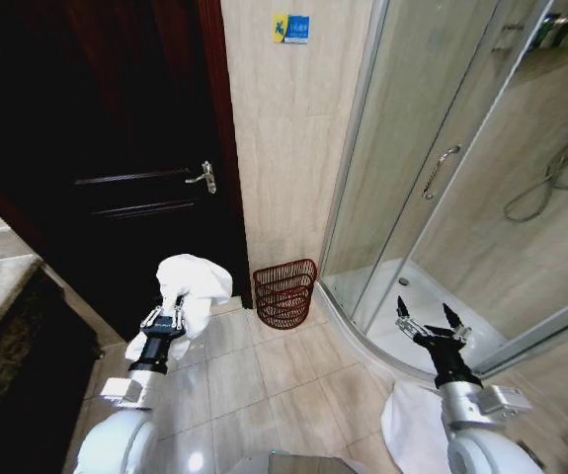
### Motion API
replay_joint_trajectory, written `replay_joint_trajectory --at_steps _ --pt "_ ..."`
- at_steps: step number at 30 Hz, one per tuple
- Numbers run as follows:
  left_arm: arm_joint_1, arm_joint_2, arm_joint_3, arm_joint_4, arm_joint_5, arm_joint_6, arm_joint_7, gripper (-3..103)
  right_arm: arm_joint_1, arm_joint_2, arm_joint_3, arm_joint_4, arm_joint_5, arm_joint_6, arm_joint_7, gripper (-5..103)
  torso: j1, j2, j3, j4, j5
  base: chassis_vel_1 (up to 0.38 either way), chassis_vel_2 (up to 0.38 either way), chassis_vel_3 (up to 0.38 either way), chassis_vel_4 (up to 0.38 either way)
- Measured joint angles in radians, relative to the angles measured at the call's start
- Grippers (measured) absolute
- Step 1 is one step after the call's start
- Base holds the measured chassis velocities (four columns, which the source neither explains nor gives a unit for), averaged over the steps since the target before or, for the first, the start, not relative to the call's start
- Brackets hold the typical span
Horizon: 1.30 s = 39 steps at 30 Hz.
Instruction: Discard the used towel into the hamper.
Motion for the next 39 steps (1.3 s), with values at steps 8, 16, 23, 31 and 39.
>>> replay_joint_trajectory --at_steps 8,16,23,31,39 --pt "0.000 0.000 -0.004 0.008 -0.008 -0.003 0.000 10 0.002 0.003 0.000 -0.004 -0.001 0.005 0.001 100 -0.017 -0.040 -0.023 -0.0001 0.0000 0.000 0.000 0.000 0.000" --pt "-0.002 0.002 -0.005 0.014 -0.009 -0.006 0.003 10 0.003 0.005 -0.002 -0.003 -0.006 0.000 0.004 100 -0.035 -0.079 -0.044 0.0000 0.0000 0.000 0.000 0.000 0.000" --pt "-0.002 0.002 -0.007 0.016 -0.010 -0.007 0.005 10 0.005 0.005 -0.004 -0.003 -0.008 -0.001 0.004 100 -0.047 -0.107 -0.060 -0.0001 0.0000 0.000 0.000 0.000 0.000" --pt "0.002 0.002 -0.017 0.017 -0.011 -0.014 0.009 10 0.008 0.006 -0.005 -0.004 -0.009 -0.008 0.006 100 -0.063 -0.145 -0.082 0.0000 0.0000 0.000 0.000 0.000 0.000" --pt "0.003 -0.002 -0.017 0.021 -0.011 -0.024 0.014 10 0.004 0.004 -0.005 0.000 -0.013 -0.017 0.016 100 -0.081 -0.185 -0.104 0.0000 0.0000 0.000 0.000 0.000 0.000"
